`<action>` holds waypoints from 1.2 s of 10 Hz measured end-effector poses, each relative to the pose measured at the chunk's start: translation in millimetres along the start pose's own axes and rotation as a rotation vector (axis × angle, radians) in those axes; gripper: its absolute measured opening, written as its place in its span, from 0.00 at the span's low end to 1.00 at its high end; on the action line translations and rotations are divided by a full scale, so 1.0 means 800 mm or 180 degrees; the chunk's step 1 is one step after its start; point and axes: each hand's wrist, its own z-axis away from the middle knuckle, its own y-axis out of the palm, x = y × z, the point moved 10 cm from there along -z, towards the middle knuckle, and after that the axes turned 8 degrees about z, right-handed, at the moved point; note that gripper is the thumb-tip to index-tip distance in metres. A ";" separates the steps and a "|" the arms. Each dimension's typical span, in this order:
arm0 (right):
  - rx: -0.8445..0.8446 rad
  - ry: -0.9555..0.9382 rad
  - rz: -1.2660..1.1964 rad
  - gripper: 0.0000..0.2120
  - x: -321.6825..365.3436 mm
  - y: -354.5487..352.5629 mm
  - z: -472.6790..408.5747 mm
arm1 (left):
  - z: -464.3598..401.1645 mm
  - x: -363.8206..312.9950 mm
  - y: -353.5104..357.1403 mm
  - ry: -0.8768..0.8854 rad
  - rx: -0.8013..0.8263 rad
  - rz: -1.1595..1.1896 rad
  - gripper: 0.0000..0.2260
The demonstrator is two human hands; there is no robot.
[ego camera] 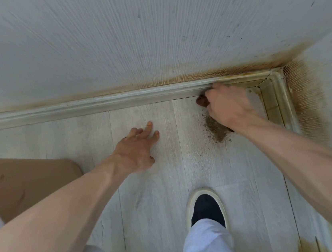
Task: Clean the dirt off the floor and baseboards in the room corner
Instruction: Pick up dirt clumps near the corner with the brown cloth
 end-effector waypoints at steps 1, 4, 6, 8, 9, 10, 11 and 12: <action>-0.0089 0.0105 0.0122 0.09 -0.002 -0.011 -0.008 | 0.000 0.001 -0.001 0.0017 -0.0007 0.0028 0.37; -0.0114 -0.0046 -0.0061 0.08 0.021 -0.014 0.000 | -0.002 0.003 0.001 -0.0008 -0.0020 0.0069 0.37; 0.0077 -0.0365 -0.0020 0.07 0.073 -0.013 -0.007 | -0.002 0.003 0.001 -0.0007 -0.0027 0.0103 0.38; 0.0022 -0.0194 0.0000 0.07 0.061 -0.024 -0.010 | -0.002 0.003 0.001 -0.0019 -0.0043 0.0114 0.38; 0.0003 -0.0443 0.0136 0.11 0.094 -0.033 -0.015 | -0.003 0.004 0.001 -0.0023 -0.0055 0.0107 0.38; 0.0219 -0.0699 0.0151 0.12 0.109 -0.020 -0.003 | -0.003 0.004 0.002 -0.0014 -0.0052 0.0092 0.38; 0.0421 -0.0638 0.0291 0.09 0.081 -0.016 -0.005 | -0.003 0.004 0.002 0.0007 -0.0037 0.0095 0.38; 0.0197 -0.0692 0.0401 0.09 0.082 -0.033 -0.018 | -0.002 0.005 0.001 0.0011 -0.0056 0.0101 0.38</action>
